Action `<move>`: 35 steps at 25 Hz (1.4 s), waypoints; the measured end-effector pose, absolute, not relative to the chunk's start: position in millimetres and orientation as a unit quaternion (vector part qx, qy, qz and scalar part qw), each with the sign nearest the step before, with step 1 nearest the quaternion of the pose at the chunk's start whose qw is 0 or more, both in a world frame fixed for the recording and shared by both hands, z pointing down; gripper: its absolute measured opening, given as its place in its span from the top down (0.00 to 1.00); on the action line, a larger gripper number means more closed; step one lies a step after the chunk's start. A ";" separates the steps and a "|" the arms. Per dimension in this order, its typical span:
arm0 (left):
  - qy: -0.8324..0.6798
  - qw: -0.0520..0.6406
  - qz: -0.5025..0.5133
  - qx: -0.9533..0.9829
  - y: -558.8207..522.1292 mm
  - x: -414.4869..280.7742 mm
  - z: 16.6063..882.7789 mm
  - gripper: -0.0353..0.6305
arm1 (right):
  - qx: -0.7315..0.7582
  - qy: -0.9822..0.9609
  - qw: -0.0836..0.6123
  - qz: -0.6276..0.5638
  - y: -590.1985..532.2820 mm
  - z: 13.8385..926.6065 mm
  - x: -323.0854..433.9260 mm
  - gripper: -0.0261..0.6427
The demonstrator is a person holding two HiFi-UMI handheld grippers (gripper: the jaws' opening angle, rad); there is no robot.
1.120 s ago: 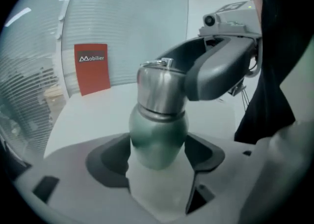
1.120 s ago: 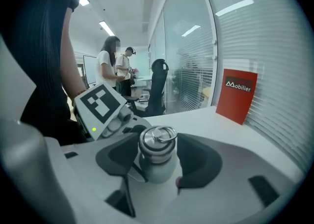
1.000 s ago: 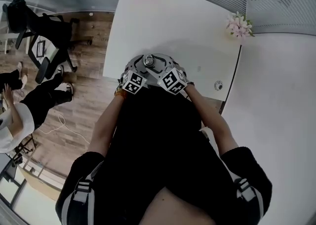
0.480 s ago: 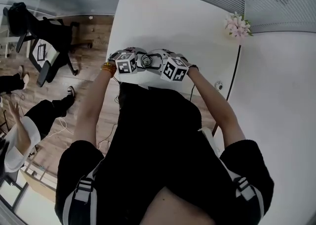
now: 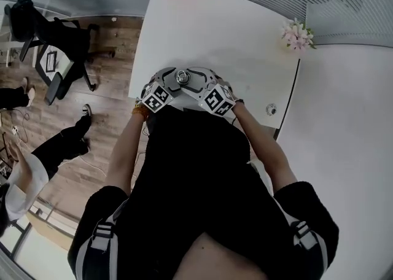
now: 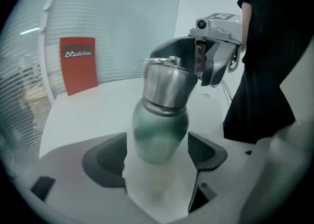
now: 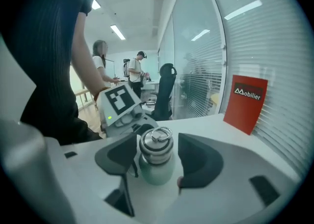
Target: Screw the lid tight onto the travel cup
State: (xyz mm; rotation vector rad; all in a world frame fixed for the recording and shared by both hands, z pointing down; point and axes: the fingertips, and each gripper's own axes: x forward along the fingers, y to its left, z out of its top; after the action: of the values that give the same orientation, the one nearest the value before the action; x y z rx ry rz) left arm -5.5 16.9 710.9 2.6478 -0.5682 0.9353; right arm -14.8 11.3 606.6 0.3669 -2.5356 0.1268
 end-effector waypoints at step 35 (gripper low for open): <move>-0.279 0.169 0.274 0.905 1.4 3.1 699.0 0.38 | 0.164 -0.941 0.293 0.041 -1.5 611.9 -19.2 0.58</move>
State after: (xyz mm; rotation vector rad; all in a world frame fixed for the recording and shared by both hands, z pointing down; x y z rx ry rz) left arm 3.1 1.4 699.0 2.5719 -0.7947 0.7795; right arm -19.2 -1.5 611.9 0.4366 -2.5073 0.1104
